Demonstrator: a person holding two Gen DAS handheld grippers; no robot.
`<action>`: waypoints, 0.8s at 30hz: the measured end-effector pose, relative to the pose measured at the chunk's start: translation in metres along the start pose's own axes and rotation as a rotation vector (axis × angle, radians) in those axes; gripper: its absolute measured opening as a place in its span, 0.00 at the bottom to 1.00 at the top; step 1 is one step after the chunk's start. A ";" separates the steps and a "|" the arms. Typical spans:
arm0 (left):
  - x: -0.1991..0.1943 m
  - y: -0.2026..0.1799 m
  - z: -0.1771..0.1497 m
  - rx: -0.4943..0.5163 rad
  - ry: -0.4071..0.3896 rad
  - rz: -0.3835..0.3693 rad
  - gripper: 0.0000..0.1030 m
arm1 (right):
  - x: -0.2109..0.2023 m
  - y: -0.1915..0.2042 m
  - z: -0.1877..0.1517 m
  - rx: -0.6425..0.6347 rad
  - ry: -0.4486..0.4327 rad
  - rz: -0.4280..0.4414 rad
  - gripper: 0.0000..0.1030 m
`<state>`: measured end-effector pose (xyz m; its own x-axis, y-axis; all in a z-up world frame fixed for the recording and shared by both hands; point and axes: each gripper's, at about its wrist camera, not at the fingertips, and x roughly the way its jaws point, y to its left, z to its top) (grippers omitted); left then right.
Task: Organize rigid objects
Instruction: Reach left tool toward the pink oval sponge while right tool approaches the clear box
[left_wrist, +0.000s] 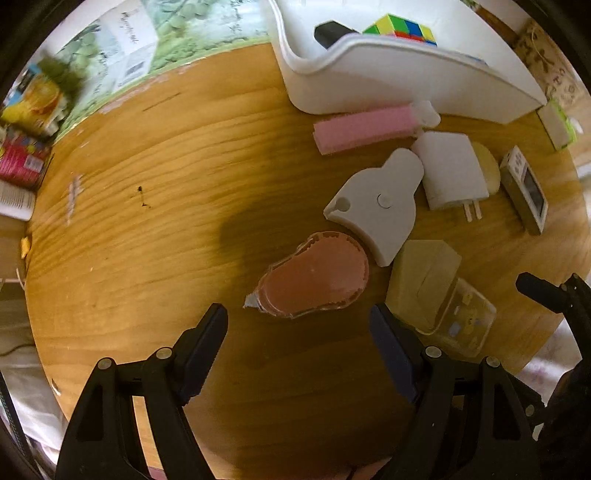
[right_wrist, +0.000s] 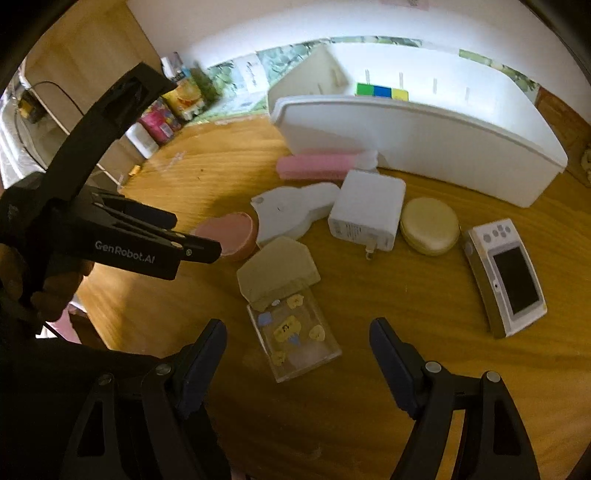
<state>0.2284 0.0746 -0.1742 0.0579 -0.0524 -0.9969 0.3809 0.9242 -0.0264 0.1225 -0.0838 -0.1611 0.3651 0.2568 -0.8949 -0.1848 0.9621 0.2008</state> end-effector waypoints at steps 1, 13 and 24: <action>0.002 0.001 0.001 0.007 0.003 0.000 0.79 | 0.002 0.001 -0.001 0.003 0.004 -0.008 0.78; 0.026 -0.004 0.013 0.070 0.088 -0.011 0.79 | 0.016 0.009 -0.003 -0.007 0.079 -0.103 0.78; 0.034 -0.010 0.030 0.085 0.106 0.014 0.79 | 0.031 0.012 -0.002 -0.028 0.155 -0.147 0.75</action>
<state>0.2540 0.0521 -0.2052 -0.0319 0.0048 -0.9995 0.4576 0.8891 -0.0103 0.1299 -0.0647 -0.1873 0.2455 0.0943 -0.9648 -0.1661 0.9846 0.0539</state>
